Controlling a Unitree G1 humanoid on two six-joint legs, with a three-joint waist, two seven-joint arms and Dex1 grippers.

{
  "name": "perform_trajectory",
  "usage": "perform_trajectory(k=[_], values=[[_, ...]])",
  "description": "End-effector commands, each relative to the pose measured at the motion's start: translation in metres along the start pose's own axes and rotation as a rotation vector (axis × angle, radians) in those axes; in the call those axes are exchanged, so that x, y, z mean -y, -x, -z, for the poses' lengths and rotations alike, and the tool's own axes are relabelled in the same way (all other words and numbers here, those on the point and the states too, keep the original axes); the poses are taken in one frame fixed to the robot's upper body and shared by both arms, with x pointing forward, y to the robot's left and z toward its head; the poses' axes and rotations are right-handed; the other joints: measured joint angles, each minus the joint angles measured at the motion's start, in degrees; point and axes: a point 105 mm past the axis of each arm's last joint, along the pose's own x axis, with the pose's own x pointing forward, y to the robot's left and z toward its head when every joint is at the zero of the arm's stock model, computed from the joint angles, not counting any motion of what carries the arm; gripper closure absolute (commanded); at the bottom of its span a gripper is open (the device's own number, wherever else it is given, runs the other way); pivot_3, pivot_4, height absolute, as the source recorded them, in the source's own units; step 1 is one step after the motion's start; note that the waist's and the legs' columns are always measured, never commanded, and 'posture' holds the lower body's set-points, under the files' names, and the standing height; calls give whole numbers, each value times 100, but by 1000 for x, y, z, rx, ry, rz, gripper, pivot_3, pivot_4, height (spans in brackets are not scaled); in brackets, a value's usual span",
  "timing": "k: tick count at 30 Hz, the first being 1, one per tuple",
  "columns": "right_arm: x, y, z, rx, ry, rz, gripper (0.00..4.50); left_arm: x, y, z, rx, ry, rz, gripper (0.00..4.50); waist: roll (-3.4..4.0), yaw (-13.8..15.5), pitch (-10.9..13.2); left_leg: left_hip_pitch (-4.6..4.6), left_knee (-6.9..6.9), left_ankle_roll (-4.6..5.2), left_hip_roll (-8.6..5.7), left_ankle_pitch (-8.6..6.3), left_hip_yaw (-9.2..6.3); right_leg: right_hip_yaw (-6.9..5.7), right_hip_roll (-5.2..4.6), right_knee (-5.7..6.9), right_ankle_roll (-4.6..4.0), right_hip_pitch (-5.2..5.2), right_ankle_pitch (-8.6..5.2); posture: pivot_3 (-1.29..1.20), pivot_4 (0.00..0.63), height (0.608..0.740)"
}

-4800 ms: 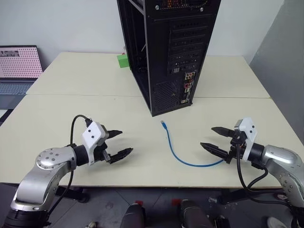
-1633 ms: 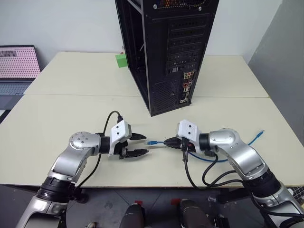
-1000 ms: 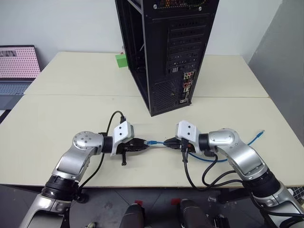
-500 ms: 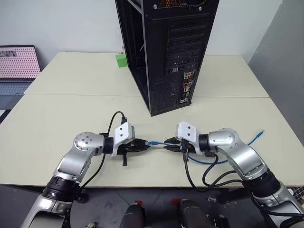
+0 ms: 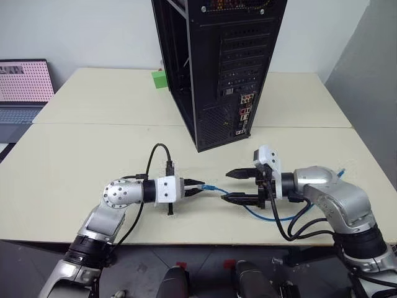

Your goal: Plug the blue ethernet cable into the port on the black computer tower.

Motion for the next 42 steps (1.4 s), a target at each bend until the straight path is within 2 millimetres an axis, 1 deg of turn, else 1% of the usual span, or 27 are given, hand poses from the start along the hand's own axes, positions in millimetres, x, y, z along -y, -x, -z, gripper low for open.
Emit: perform_trajectory(k=[1, 3, 5, 12, 15, 20, 21, 22, 26, 28, 29, 38, 41, 42], values=[[-4, -1, -11, 75, -69, -15, 589, -4, -2, -18, 92, -236, -56, 4326, 0, 12, 0, 0, 1, 0, 0, 0, 0, 0, 0, -1, 1, 1, 1, 0, 150, 740], [-6, -5, -11, 87, -114, -28, 589, -6, -1, -22, 119, -323, -89, 4326, 0, 25, 0, 0, 1, 0, 0, 0, 0, 0, 0, 0, 1, 1, 1, 0, 150, 740], [-7, -7, -10, 92, -140, -40, 589, -7, -1, -23, 132, -375, -111, 4326, 1, 37, 0, -1, 1, 0, 0, 0, 0, -1, 0, 0, 2, 2, 1, 0, 150, 740], [-9, -14, -6, 83, -192, -61, 589, -13, 0, -23, 141, -447, -158, 4326, 1, 50, 0, 0, 1, 0, -1, 0, 0, -2, 0, 1, 4, 2, 2, 0, 150, 740], [-8, -15, -5, 83, -205, -57, 1084, -13, 0, -22, 141, -456, -161, 4326, 1, 46, 0, 0, 1, 0, 0, 0, 0, -2, 0, 1, 5, 2, 2, 0, 150, 740], [-7, -14, -4, 79, -212, -50, 2523, -13, 0, -22, 143, -464, -168, 4326, 1, 48, 0, 0, 1, 0, 0, 0, 0, -2, 1, 2, 5, 2, 2, 0, 150, 740], [-7, -14, -4, 79, -213, -50, 2640, -13, 0, -22, 145, -461, -169, 4326, 0, 48, 0, 0, 1, 0, -1, 0, 0, -2, 1, 2, 5, 2, 2, 0, 150, 740], [-6, -15, -4, 79, -214, -49, 2957, -12, 0, -22, 148, -463, -166, 4326, 1, 47, 0, 0, 1, 0, -1, 0, 0, -2, 1, 3, 5, 2, 2, 0, 150, 740], [-5, -15, -4, 76, -218, -49, 3931, -10, -2, -25, 164, -461, -172, 4326, 1, 48, 0, 0, 1, 0, 0, 0, 0, -2, 1, 4, 5, 2, 2, 0, 150, 740], [-5, -15, -4, 74, -220, -50, 4365, -9, -2, -26, 169, -462, -173, 4326, 1, 47, 0, 0, 1, 0, 0, 0, 0, -2, 1, 4, 5, 2, 2, 0, 150, 740], [-4, -16, -5, 74, -221, -51, 4482, -9, -2, -26, 171, -458, -175, 4326, 0, 47, 0, 0, 1, 0, 0, 0, 0, -2, 1, 4, 5, 2, 2, 0, 150, 740], [-1, -12, -5, 52, -237, -64, 4495, -6, -5, -24, 166, -448, -168, 4327, 1, 47, 0, 0, 1, 0, 0, 0, -1, -3, 1, 4, 5, 2, 2, 0, 150, 740], [0, -10, -5, 44, -237, -65, 4495, -9, -5, -22, 166, -419, -199, 4327, 1, 48, 0, 0, 1, 0, 0, 0, 0, -3, 1, 4, 5, 2, 2, 0, 150, 740], [1, -9, -5, 40, -234, -62, 4495, -11, -4, -21, 160, -407, -210, 3977, 0, 48, 0, 0, 1, 0, 0, 0, -1, -3, 1, 4, 5, 2, 2, 0, 150, 740]])
